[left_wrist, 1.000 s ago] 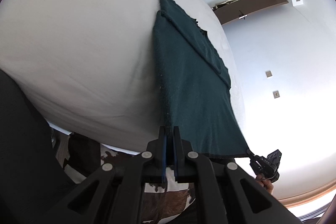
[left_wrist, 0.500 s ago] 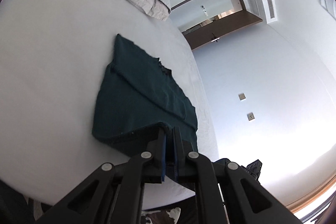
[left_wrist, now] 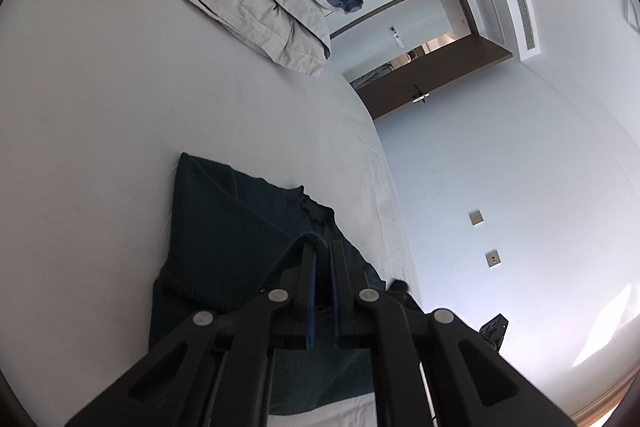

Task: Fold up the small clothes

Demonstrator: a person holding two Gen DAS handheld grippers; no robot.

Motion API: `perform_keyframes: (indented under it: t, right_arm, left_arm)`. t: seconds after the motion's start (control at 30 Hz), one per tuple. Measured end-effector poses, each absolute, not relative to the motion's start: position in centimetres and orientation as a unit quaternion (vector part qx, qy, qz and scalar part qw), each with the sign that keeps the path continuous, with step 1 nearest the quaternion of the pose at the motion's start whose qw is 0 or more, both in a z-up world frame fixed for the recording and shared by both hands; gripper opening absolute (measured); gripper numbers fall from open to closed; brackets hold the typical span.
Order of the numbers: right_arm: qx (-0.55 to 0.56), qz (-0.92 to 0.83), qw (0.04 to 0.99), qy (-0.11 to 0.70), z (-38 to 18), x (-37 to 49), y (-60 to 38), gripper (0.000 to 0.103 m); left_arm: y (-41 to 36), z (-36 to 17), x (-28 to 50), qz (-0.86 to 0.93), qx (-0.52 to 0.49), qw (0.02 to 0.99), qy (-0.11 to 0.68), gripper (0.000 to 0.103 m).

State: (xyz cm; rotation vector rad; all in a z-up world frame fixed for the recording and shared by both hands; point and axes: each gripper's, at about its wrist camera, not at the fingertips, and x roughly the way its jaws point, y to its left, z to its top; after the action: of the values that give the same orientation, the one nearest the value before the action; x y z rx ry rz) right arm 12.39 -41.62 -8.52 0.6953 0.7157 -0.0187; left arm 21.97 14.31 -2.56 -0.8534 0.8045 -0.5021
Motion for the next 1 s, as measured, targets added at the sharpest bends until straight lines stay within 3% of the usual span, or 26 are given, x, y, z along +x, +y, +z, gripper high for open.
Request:
perform_keyframes:
  t: [0.43, 0.5, 0.57, 0.63, 0.7, 0.77, 1.0]
  right_arm:
    - [0.302, -0.053, 0.871, 0.383, -14.7, 28.3, -42.0, 0.006]
    - [0.299, -0.058, 0.871, 0.386, -15.7, 30.2, -42.2, 0.008]
    - [0.280, -0.078, 0.873, 0.392, -16.5, 31.6, -42.5, 0.009]
    - [0.274, -0.087, 0.872, 0.395, -17.2, 32.2, -43.0, 0.013]
    - [0.275, -0.095, 0.873, 0.391, -17.4, 31.7, -43.8, 0.033]
    - [0.279, -0.092, 0.878, 0.379, -17.2, 30.3, -43.9, 0.043]
    - [0.224, -0.066, 0.893, 0.386, -17.2, 28.3, -41.7, 0.043]
  left_arm:
    - [13.9, -6.2, 30.1, -0.190, -0.372, 0.817, 0.396, 0.002]
    - [13.4, -6.7, 29.8, -0.183, -0.346, 0.826, 0.405, 0.008]
    - [12.8, -7.8, 29.4, -0.185, -0.326, 0.827, 0.419, 0.037]
    - [12.3, -8.5, 28.9, -0.175, -0.303, 0.832, 0.430, 0.057]
    - [12.3, -8.9, 28.3, -0.171, -0.287, 0.839, 0.430, 0.061]
    - [12.0, -8.9, 28.1, -0.170, -0.266, 0.845, 0.432, 0.061]
    - [9.0, -8.4, 28.9, -0.170, -0.159, 0.862, 0.451, 0.061]
